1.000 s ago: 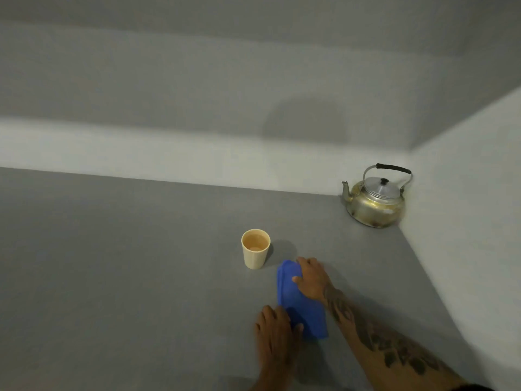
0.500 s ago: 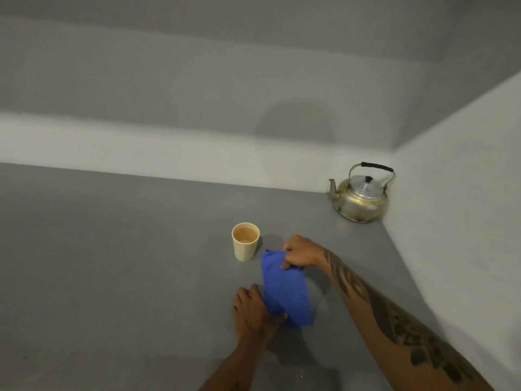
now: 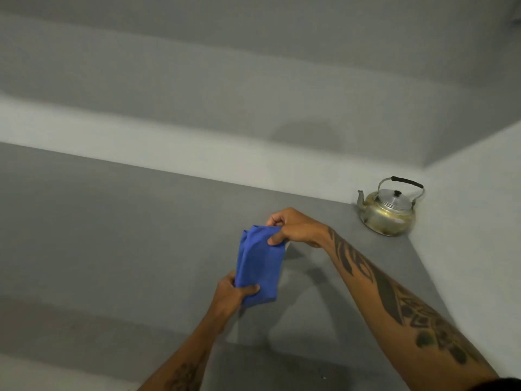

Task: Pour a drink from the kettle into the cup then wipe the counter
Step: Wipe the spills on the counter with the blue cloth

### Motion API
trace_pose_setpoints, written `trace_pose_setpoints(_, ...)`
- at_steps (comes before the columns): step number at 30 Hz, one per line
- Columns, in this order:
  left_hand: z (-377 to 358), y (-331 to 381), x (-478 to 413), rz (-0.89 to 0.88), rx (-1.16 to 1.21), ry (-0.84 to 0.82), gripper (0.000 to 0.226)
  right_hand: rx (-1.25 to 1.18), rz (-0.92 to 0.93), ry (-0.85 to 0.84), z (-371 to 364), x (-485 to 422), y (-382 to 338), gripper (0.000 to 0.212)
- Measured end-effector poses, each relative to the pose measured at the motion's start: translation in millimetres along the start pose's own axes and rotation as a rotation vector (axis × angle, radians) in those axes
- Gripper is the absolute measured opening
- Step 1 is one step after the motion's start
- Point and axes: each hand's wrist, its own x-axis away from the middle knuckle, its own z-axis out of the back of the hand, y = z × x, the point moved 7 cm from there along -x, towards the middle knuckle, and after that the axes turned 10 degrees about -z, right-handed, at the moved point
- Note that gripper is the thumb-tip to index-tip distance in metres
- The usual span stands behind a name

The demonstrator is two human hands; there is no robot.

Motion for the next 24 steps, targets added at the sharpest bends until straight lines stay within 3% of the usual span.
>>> trace_pose_setpoints(4,56.9,0.6,-0.5,-0.012,-0.053,0.082,0.036,-0.022,0.046,0.083,-33.2,-30.5,-29.7,0.024)
trace_pose_setpoints(10,114.3,-11.7,-13.0,0.056,-0.242,0.128,0.060,-0.025,0.023,0.189,-77.5,-75.1,-46.3,0.029)
trace_pose_setpoints(13,124.3,-12.9,-19.1,0.087,-0.397,0.113,0.066,-0.021,-0.025,0.247,-93.8,-94.6,-42.7,0.024)
trace_pose_setpoints(18,134.1,-15.0,-20.1,0.095,-0.622,0.132,0.049,0.035,-0.093,0.305,-118.1,-125.7,-25.6,0.018)
trace_pose_setpoints(24,140.0,-24.4,-17.3,0.099,-0.721,0.104,0.062,0.045,-0.175,0.285,-143.0,-159.4,-14.5,0.011)
